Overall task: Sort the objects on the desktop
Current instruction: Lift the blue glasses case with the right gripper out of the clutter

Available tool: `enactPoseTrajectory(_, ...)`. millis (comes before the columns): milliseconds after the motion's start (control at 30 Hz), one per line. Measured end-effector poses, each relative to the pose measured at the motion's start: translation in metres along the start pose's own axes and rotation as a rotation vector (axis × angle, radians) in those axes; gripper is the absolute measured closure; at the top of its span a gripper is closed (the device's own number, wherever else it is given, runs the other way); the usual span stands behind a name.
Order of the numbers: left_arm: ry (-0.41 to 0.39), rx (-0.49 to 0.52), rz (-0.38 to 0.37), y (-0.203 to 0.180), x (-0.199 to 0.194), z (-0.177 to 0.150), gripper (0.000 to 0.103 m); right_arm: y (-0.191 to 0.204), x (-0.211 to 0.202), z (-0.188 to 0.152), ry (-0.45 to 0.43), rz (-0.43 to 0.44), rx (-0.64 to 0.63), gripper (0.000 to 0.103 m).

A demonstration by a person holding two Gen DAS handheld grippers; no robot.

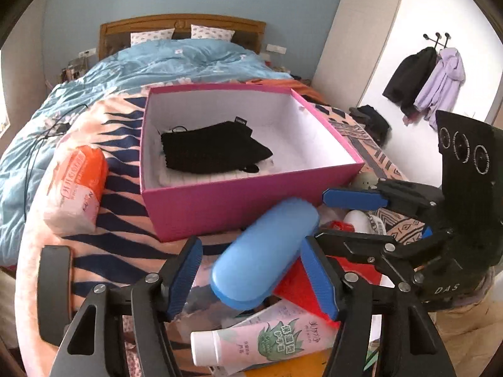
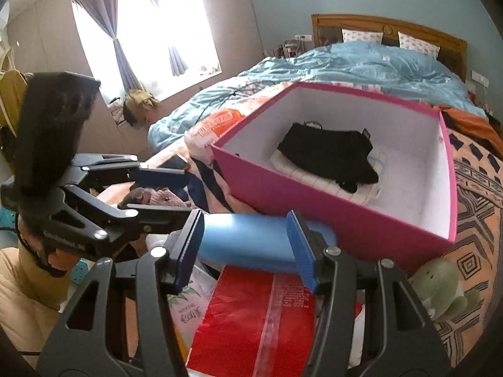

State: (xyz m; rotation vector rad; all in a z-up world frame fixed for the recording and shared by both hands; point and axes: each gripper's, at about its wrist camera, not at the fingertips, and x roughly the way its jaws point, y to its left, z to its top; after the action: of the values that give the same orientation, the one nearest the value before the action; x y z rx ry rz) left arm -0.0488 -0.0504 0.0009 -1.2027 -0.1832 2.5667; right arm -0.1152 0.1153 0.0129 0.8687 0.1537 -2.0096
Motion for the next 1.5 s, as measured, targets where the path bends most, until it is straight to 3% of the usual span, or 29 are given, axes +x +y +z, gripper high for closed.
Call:
enactPoseTrajectory(67,0.009,-0.019,-0.020,0.006,0.002,-0.003,0.037,-0.011,0.000,-0.004,0.011,-0.003,0.040,0.046)
enactPoseTrajectory(133,0.012,-0.021,0.025,0.012,0.005,-0.006,0.037,-0.021,0.000,-0.008,0.023,-0.022,0.066,0.046)
enactPoseTrajectory(367,0.084,-0.119,0.027,0.043,0.025,-0.013,0.037,-0.043,0.019,-0.017,0.093,-0.059,0.122,0.046)
enactPoseTrajectory(567,0.089,-0.107,0.045,0.045,0.035,-0.015,0.036,-0.053,0.033,-0.023,0.132,-0.071,0.135,0.046)
enactPoseTrajectory(967,0.133,-0.087,0.024,0.047,0.070,-0.014,0.036,-0.058,0.043,-0.020,0.137,-0.096,0.110,0.046)
enactPoseTrajectory(1500,0.156,-0.110,-0.036,0.054,0.080,-0.010,0.040,-0.056,0.047,-0.020,0.119,-0.088,0.093,0.046)
